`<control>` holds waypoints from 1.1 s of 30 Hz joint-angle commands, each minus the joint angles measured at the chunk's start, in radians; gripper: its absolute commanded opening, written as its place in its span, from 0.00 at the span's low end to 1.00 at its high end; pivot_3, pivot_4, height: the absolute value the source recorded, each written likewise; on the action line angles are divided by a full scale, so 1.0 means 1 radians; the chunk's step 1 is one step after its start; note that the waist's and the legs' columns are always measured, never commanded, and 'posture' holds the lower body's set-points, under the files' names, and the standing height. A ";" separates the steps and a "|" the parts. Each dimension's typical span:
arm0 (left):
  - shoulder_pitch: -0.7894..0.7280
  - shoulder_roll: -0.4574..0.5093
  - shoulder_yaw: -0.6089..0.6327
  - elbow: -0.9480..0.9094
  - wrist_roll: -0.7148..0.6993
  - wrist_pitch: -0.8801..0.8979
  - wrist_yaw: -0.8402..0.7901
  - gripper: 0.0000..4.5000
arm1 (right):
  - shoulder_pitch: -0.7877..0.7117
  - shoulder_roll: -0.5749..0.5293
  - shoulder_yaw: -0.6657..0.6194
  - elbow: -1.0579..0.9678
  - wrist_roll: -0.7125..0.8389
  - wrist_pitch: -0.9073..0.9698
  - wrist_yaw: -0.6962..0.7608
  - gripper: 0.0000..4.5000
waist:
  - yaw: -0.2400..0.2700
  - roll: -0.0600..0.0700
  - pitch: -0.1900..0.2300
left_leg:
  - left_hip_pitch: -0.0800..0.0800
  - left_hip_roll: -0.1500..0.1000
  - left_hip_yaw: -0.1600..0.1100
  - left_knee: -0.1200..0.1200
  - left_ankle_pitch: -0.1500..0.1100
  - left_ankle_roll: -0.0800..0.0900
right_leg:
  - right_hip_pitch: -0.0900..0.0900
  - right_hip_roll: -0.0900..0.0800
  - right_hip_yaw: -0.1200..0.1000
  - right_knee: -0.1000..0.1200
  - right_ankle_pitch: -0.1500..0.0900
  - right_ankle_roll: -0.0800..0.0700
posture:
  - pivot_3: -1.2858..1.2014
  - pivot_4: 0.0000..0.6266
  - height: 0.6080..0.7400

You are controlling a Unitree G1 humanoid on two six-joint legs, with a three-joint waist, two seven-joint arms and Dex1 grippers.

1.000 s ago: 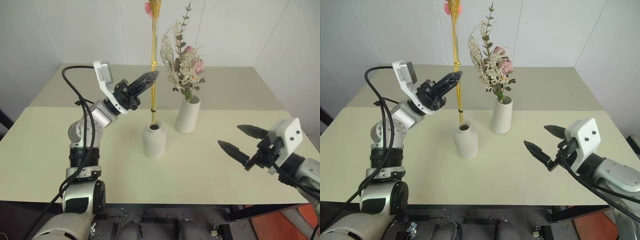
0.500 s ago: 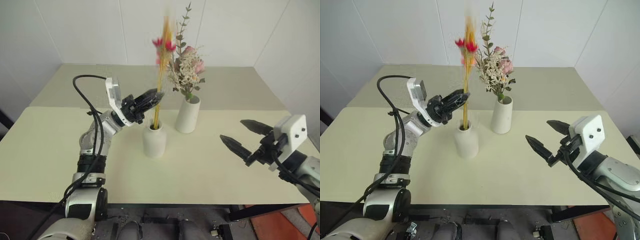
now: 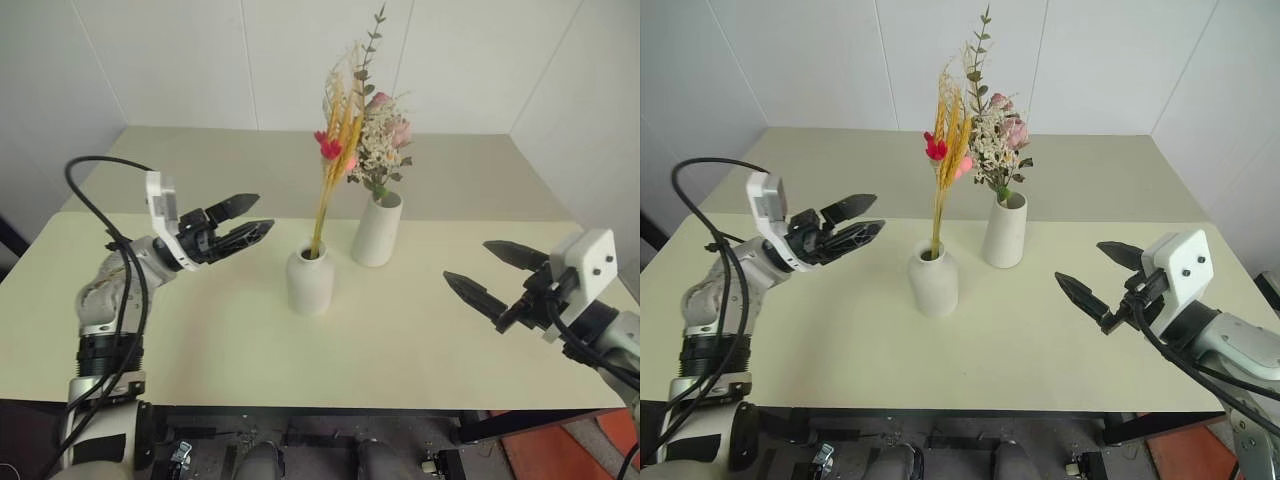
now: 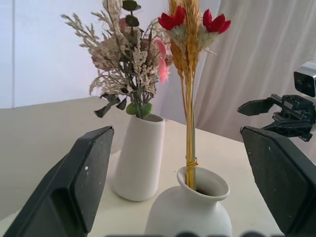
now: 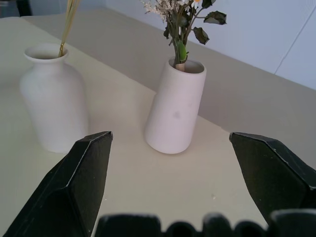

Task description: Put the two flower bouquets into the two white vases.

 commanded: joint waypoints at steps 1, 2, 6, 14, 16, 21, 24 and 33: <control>0.040 0.082 0.022 -0.092 0.014 0.003 -0.007 0.99 | 0.018 -0.041 -0.059 0.019 0.003 -0.035 0.061 1.00 | 0.001 0.000 0.000 | 0.000 0.000 0.000 0.000 0.000 0.000 | 0.000 0.000 0.000 0.000 0.000 0.000 | 0.52 0.24 1.00; 0.056 0.107 0.021 -0.107 0.018 0.002 -0.012 0.99 | 0.026 -0.053 -0.072 0.028 0.006 -0.036 0.082 1.00 | 0.001 0.000 0.000 | 0.000 0.000 0.000 0.000 0.000 0.000 | 0.000 0.000 0.000 0.000 0.000 0.000 | 0.52 0.24 1.00; 0.105 0.169 0.051 -0.159 -0.002 0.014 0.001 0.99 | 0.077 -0.112 -0.139 0.068 0.009 -0.037 0.180 1.00 | 0.003 0.000 0.000 | 0.001 0.000 0.001 0.000 0.000 0.000 | 0.000 0.000 0.000 0.000 0.000 0.000 | 0.52 0.24 1.00; 0.149 0.226 0.044 -0.222 0.016 0.034 0.041 0.99 | 0.111 -0.168 -0.213 0.141 -0.017 -0.057 0.286 1.00 | 0.001 0.000 0.000 | 0.001 0.001 0.001 0.000 0.000 0.000 | 0.000 0.000 0.000 0.000 -0.001 0.000 | 0.52 0.24 1.00; 0.147 0.227 0.040 -0.224 0.020 0.036 0.047 0.99 | 0.113 -0.170 -0.218 0.151 -0.027 -0.064 0.291 1.00 | 0.001 0.000 0.000 | 0.001 0.001 0.001 0.000 0.000 0.000 | 0.000 0.000 0.000 0.000 -0.001 0.001 | 0.52 0.24 1.00; 0.129 0.224 0.044 -0.224 -0.006 0.067 0.054 0.99 | 0.111 -0.168 -0.211 0.149 -0.034 -0.061 0.292 1.00 | 0.001 0.000 0.000 | 0.001 0.001 0.001 0.000 0.000 0.000 | 0.000 0.000 0.000 0.000 -0.002 0.002 | 0.52 0.24 1.00; 0.129 0.241 0.043 -0.214 0.010 0.070 0.055 0.99 | 0.097 -0.170 -0.192 0.147 -0.030 -0.058 0.290 1.00 | 0.001 0.000 0.000 | 0.001 0.001 0.002 0.000 0.000 0.000 | 0.000 0.000 0.000 0.000 -0.002 0.002 | 0.52 0.24 1.00; 0.271 0.263 0.129 -0.306 0.007 0.081 0.128 0.99 | -0.023 -0.182 -0.082 0.268 -0.035 -0.062 0.310 1.00 | -0.008 0.000 0.000 | 0.001 0.001 0.002 0.000 0.000 0.000 | 0.000 0.000 0.001 0.000 -0.002 0.002 | 0.52 0.24 1.00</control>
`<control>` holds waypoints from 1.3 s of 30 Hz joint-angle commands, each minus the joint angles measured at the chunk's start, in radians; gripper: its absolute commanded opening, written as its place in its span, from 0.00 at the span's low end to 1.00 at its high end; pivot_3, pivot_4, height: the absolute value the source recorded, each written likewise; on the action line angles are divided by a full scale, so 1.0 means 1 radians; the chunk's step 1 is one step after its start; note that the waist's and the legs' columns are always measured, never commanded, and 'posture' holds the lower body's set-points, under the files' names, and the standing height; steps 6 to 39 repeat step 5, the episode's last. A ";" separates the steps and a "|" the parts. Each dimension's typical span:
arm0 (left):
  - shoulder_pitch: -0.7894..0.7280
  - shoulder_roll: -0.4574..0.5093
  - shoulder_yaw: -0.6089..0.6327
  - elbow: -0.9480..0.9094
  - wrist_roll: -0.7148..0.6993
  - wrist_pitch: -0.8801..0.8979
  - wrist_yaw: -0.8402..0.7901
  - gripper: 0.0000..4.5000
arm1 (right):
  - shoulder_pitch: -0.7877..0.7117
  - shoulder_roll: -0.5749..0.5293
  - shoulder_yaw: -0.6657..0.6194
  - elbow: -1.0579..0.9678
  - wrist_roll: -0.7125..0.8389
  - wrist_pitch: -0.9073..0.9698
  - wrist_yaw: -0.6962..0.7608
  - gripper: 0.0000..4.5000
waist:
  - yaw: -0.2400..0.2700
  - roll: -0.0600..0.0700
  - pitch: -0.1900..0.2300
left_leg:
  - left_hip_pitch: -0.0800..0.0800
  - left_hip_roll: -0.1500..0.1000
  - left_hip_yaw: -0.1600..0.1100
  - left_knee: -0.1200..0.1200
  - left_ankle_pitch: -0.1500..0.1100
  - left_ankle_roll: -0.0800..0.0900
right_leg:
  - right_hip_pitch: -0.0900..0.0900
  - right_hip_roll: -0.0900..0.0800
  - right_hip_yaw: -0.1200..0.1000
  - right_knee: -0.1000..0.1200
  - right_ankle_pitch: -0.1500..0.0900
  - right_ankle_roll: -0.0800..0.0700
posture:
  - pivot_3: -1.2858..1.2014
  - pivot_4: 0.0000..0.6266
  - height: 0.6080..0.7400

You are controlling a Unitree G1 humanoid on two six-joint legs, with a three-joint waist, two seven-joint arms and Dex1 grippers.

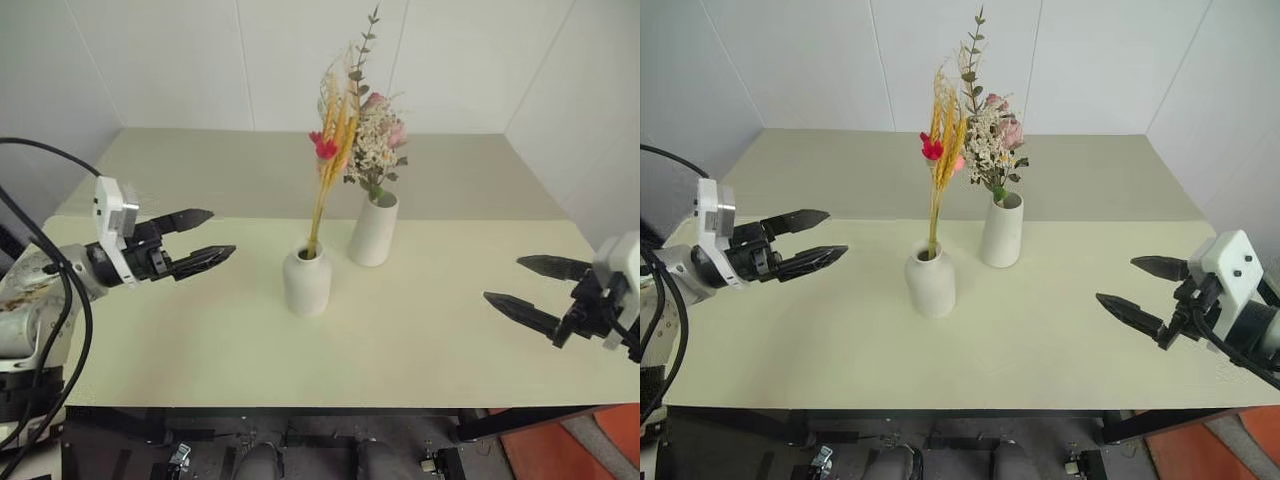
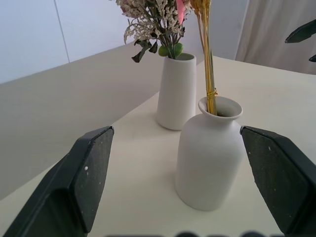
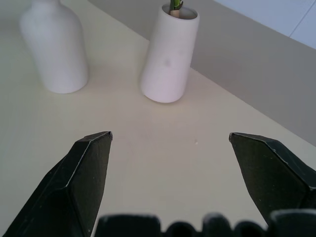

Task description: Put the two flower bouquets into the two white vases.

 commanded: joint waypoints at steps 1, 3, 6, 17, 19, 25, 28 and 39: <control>0.045 0.026 0.064 -0.066 -0.004 -0.001 0.033 0.99 | -0.056 -0.029 0.043 0.041 -0.011 -0.019 0.011 1.00 | 0.000 0.000 0.000 | 0.000 0.000 0.000 0.000 0.000 0.000 | 0.000 0.000 0.000 0.000 0.000 0.000 | 0.52 0.24 1.00; 0.062 0.032 0.085 -0.095 -0.021 0.023 0.061 0.99 | -0.088 -0.040 0.082 0.057 -0.020 -0.012 0.015 1.00 | 0.000 0.000 0.000 | 0.000 0.000 0.000 0.000 0.000 0.000 | 0.000 0.000 0.000 0.000 0.000 0.000 | 0.52 0.24 1.00; 0.090 0.035 0.111 -0.133 -0.051 0.041 0.062 0.99 | -0.108 -0.040 0.109 0.076 -0.021 -0.023 0.034 1.00 | 0.000 0.000 0.000 | 0.000 0.000 0.000 0.000 0.000 0.000 | 0.000 0.000 0.000 0.000 0.000 0.000 | 0.52 0.24 1.00; 0.090 0.035 0.111 -0.133 -0.051 0.041 0.062 0.99 | -0.108 -0.040 0.109 0.076 -0.021 -0.023 0.034 1.00 | 0.000 0.000 0.000 | 0.000 0.000 0.000 0.000 0.000 0.000 | 0.000 0.000 0.000 0.000 0.000 0.000 | 0.52 0.24 1.00; 0.090 0.035 0.111 -0.133 -0.051 0.041 0.062 0.99 | -0.108 -0.040 0.109 0.076 -0.021 -0.023 0.034 1.00 | 0.000 0.000 0.000 | 0.000 0.000 0.000 0.000 0.000 0.000 | 0.000 0.000 0.000 0.000 0.000 0.000 | 0.52 0.24 1.00; 0.090 0.035 0.111 -0.133 -0.051 0.041 0.062 0.99 | -0.108 -0.040 0.109 0.076 -0.021 -0.023 0.034 1.00 | 0.000 0.000 0.000 | 0.000 0.000 0.000 0.000 0.000 0.000 | 0.000 0.000 0.000 0.000 0.000 0.000 | 0.52 0.24 1.00; 0.090 0.035 0.111 -0.133 -0.051 0.041 0.062 0.99 | -0.108 -0.040 0.109 0.076 -0.021 -0.023 0.034 1.00 | 0.000 0.000 0.000 | 0.000 0.000 0.000 0.000 0.000 0.000 | 0.000 0.000 0.000 0.000 0.000 0.000 | 0.52 0.24 1.00; 0.090 0.035 0.111 -0.133 -0.051 0.041 0.062 0.99 | -0.108 -0.040 0.109 0.076 -0.021 -0.023 0.034 1.00 | 0.000 0.000 0.000 | 0.000 0.000 0.000 0.000 0.000 0.000 | 0.000 0.000 0.000 0.000 0.000 0.000 | 0.52 0.24 1.00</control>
